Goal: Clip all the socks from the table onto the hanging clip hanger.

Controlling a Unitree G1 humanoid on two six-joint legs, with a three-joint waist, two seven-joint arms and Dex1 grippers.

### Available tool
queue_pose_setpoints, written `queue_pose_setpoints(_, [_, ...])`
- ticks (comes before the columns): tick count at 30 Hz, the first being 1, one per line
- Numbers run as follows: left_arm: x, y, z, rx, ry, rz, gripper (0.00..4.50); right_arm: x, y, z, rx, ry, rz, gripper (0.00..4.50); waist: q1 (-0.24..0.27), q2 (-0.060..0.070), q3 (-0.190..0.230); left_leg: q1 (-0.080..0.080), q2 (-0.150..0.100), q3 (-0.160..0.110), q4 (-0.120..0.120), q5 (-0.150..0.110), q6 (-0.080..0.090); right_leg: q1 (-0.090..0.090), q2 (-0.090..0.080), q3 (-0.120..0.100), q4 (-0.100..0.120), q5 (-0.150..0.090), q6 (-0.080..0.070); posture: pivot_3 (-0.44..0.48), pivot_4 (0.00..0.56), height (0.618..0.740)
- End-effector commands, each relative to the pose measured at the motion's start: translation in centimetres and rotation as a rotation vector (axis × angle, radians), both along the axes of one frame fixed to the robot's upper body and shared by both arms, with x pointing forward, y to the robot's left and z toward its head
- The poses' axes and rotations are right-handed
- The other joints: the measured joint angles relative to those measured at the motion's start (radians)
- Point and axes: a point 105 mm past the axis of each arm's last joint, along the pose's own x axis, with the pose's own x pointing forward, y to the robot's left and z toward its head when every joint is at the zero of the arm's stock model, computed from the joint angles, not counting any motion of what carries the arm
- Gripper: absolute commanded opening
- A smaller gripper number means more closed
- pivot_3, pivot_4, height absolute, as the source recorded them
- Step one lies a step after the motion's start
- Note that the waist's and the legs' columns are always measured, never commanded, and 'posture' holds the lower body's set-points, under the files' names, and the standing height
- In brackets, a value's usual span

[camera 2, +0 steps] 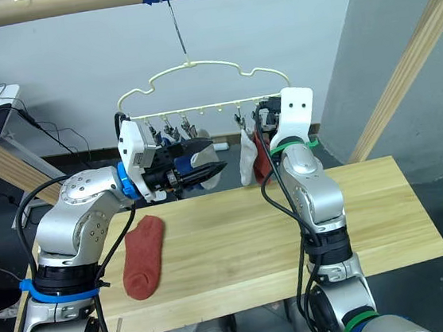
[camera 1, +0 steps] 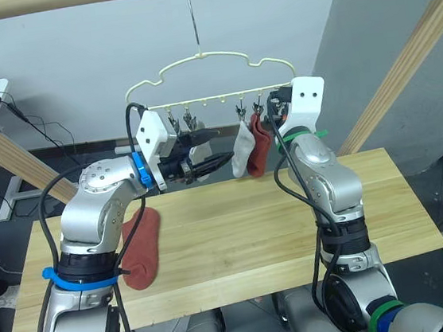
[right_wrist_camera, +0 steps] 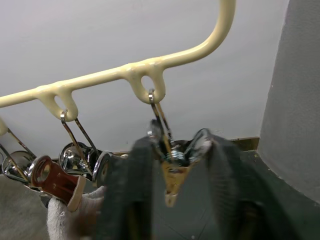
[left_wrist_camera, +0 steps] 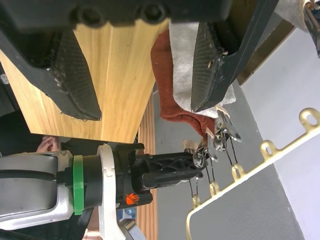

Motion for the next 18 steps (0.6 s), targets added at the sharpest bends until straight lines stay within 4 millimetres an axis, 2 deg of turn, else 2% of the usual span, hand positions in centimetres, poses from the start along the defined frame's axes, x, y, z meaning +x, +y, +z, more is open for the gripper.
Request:
queue_pose_setpoints(1, [-0.3,-0.1,0.3,-0.001,-0.034,0.001,3.16,-0.5,1.7,2.2,0.059,-0.066,0.05,0.16,0.0,0.0,0.0,0.0,0.0,0.0,0.0,0.0,0.0,0.0,0.0,0.0,0.0,0.0,0.0,-0.194,0.229,0.74])
queue_pose_setpoints(8, [-0.6,0.4,-1.1,0.0,-0.005,0.032,3.16,-0.5,1.5,2.2,0.043,-0.073,0.049,0.13,0.0,0.0,0.0,0.0,0.0,0.0,0.0,0.0,0.0,0.0,0.0,0.0,0.0,0.0,0.0,-0.197,0.227,0.74])
queue_pose_setpoints(13, [-0.6,0.3,-1.1,-0.005,-0.007,0.036,3.16,-0.4,1.5,2.0,0.036,-0.069,0.055,0.13,0.0,0.0,0.0,0.0,0.0,0.0,0.0,0.0,0.0,0.0,0.0,0.0,0.0,0.0,0.0,-0.197,0.227,0.74])
queue_pose_setpoints(17, [-0.6,0.2,-0.9,-0.009,-0.011,0.036,3.16,-0.4,1.5,2.0,0.026,-0.069,0.051,1.5,0.0,0.0,0.0,0.0,0.0,0.0,0.0,0.0,0.0,0.0,0.0,0.0,0.001,0.0,0.0,-0.195,0.222,0.74])
queue_pose_setpoints(18, [-0.6,0.1,-0.9,-0.01,-0.012,0.036,3.16,-0.4,1.4,2.0,0.023,-0.069,0.05,1.5,0.0,0.0,0.0,0.0,0.0,0.0,0.0,0.0,0.0,0.0,0.0,0.0,0.001,0.0,0.0,-0.195,0.222,0.74])
